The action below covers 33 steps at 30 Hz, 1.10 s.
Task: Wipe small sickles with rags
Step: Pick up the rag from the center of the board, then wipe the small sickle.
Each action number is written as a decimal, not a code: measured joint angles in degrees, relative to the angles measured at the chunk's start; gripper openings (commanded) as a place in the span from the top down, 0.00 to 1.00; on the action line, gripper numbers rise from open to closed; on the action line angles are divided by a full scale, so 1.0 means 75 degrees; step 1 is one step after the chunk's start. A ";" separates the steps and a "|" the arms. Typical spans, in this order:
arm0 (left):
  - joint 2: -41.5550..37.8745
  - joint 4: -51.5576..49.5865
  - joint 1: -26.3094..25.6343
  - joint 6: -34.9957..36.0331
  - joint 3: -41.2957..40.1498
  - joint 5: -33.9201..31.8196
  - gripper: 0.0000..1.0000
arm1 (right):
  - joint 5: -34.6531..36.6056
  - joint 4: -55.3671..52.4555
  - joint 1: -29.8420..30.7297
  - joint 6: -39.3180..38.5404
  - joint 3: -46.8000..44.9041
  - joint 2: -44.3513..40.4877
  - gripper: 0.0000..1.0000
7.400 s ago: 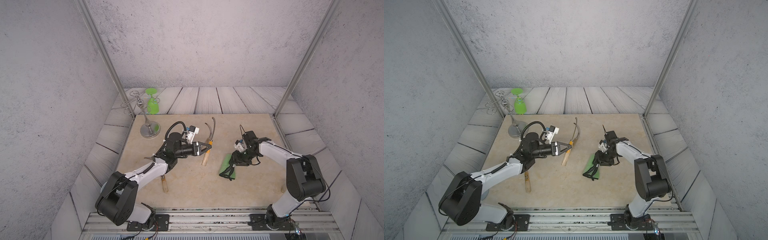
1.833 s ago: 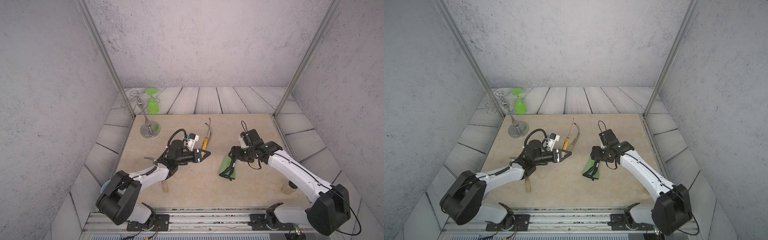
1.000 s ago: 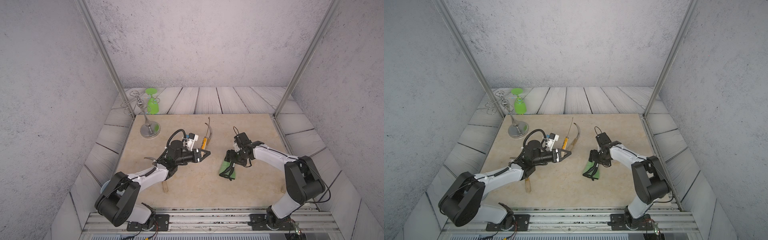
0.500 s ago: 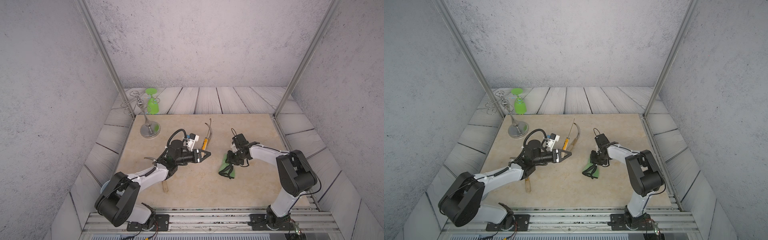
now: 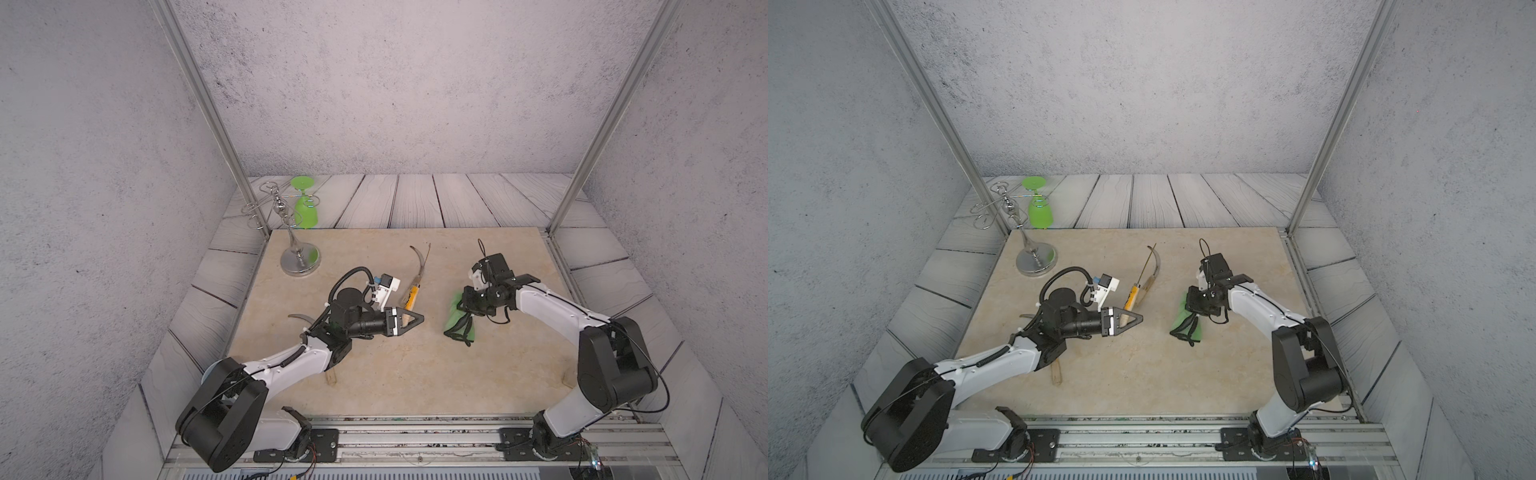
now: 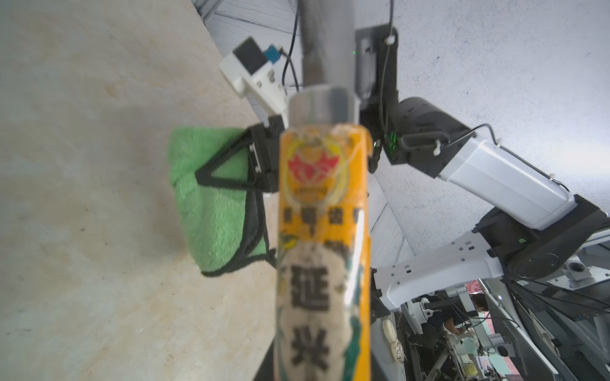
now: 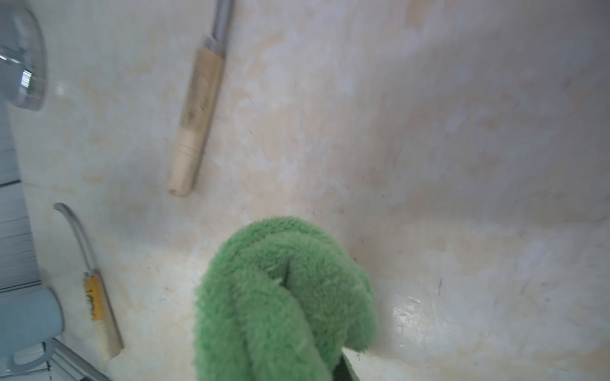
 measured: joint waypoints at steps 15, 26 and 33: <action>-0.0038 -0.0029 -0.0863 -0.0026 -0.0041 -0.0289 1.00 | -0.0239 -0.0356 -0.0175 -0.0090 0.2043 -0.0239 0.83; -0.0009 -0.0137 -0.0965 -0.0020 -0.0038 -0.0417 1.00 | -0.0717 -0.0023 -0.0175 0.0192 0.2305 -0.0090 0.83; 0.0236 0.0044 -0.1093 -0.0029 0.0006 -0.0443 1.00 | -0.1134 0.0254 -0.0175 0.0227 0.2381 -0.0090 0.83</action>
